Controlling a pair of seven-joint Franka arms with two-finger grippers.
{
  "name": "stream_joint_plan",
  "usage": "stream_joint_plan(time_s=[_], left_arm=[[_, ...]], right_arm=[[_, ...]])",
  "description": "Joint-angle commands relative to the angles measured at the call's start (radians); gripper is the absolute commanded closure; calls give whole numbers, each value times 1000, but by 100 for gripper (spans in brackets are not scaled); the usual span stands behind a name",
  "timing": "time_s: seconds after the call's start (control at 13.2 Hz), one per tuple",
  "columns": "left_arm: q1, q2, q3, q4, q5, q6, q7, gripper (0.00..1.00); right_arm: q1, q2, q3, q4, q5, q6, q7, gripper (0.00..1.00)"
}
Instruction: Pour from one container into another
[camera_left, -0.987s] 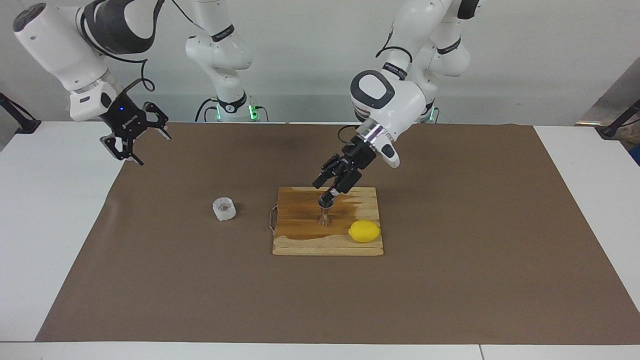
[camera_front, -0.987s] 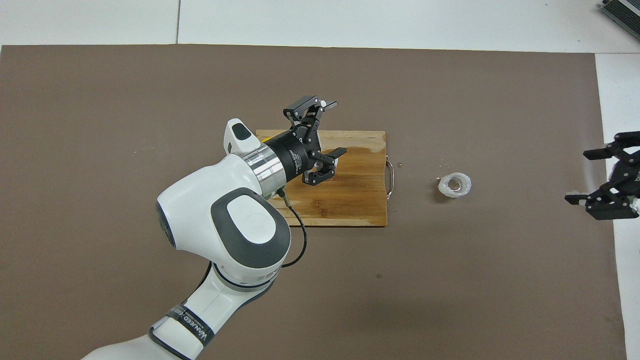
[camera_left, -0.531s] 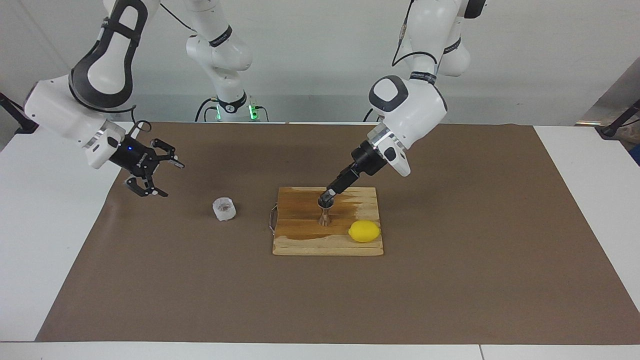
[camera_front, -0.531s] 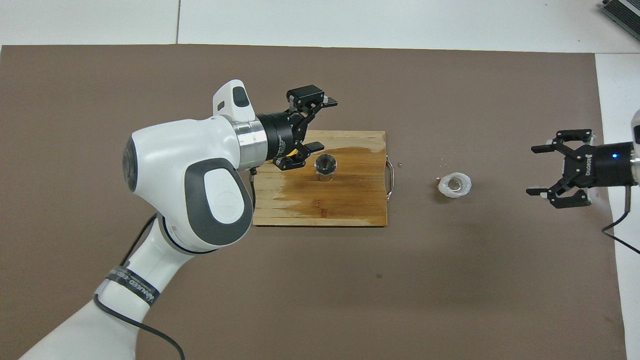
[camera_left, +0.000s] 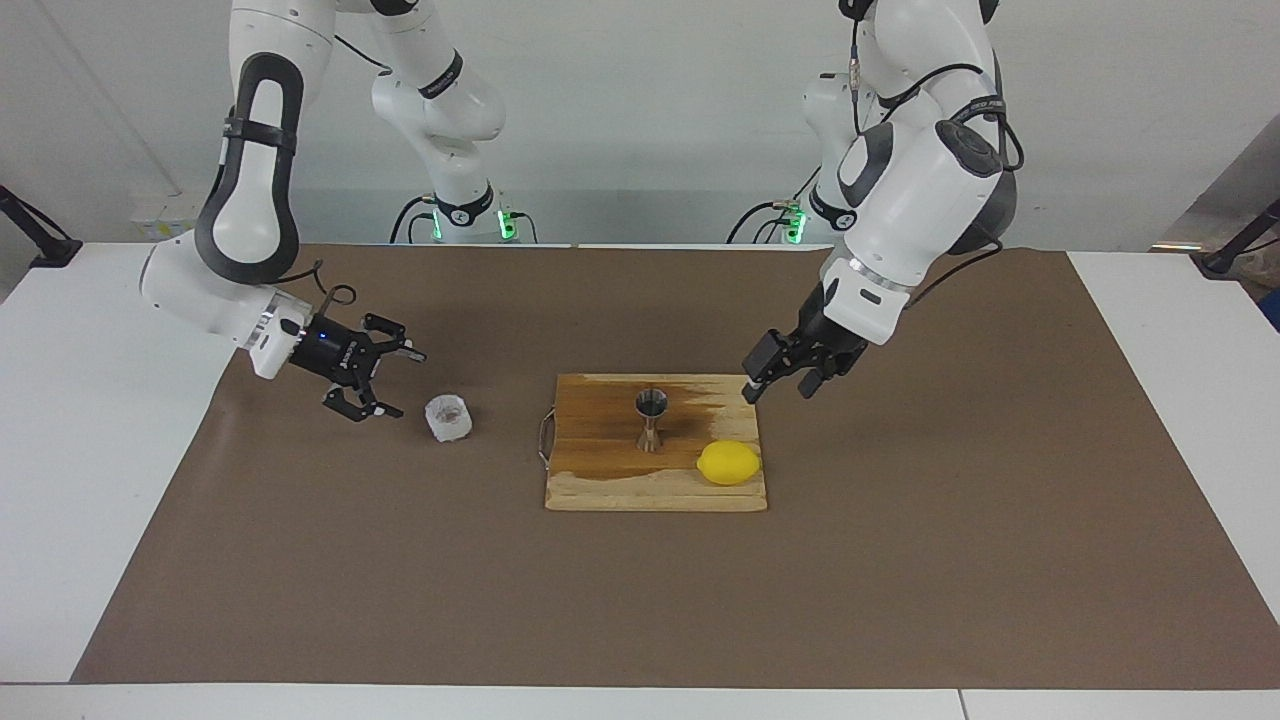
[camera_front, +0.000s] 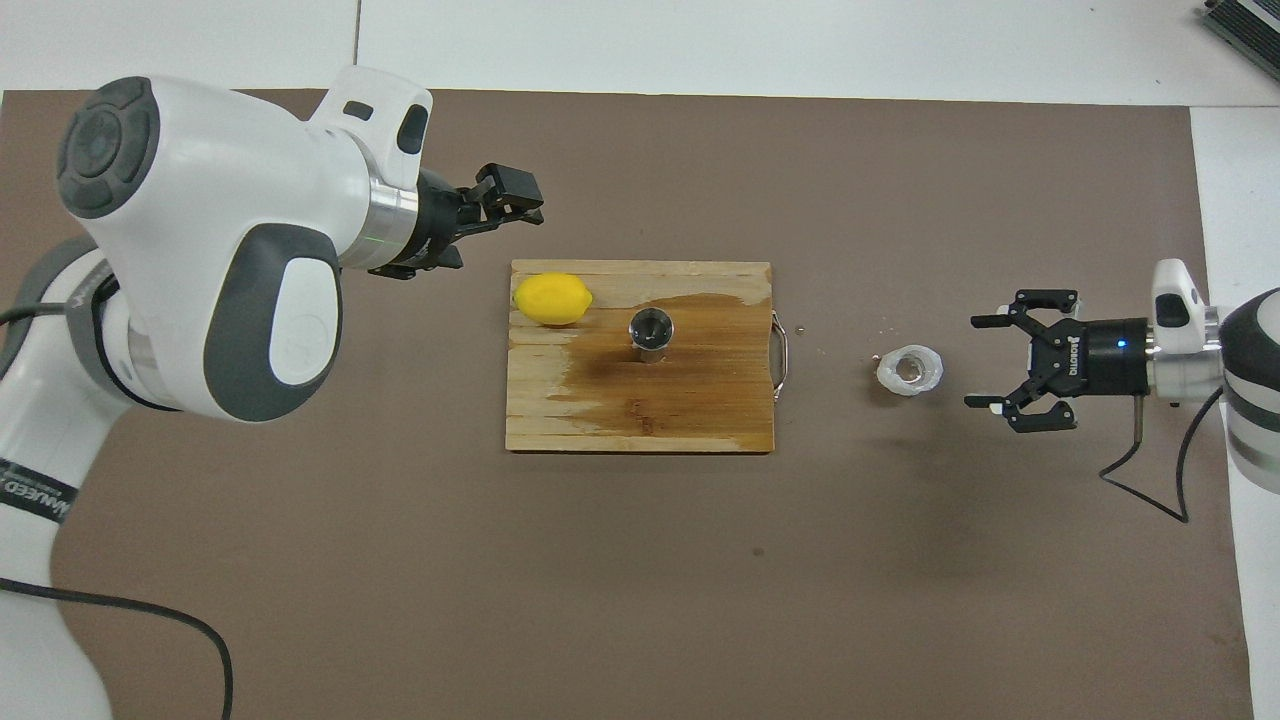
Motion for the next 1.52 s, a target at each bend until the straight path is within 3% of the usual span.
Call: stream_joint_plan(time_s=[0.0, 0.23, 0.53, 0.76, 1.14, 1.29, 1.44], left_arm=[[53, -95, 2, -47, 122, -144, 109, 0], [150, -204, 2, -149, 170, -218, 211, 0], [248, -264, 2, -194, 237, -273, 420, 0], [309, -272, 2, -179, 271, -298, 497, 0], [334, -248, 3, -47, 286, -419, 531, 0], [348, -255, 3, -48, 315, -428, 575, 0], [349, -261, 3, -58, 317, -428, 586, 0]], right_arm=[[0, 83, 2, -30, 75, 22, -159, 0], [23, 105, 2, -32, 75, 36, -197, 0], [28, 137, 4, -36, 75, 105, -279, 0], [39, 142, 13, -26, 75, 123, -282, 0], [88, 148, 12, -27, 72, 192, -345, 2], [91, 151, 13, -23, 75, 200, -358, 48], [100, 150, 13, -10, 75, 203, -356, 75]])
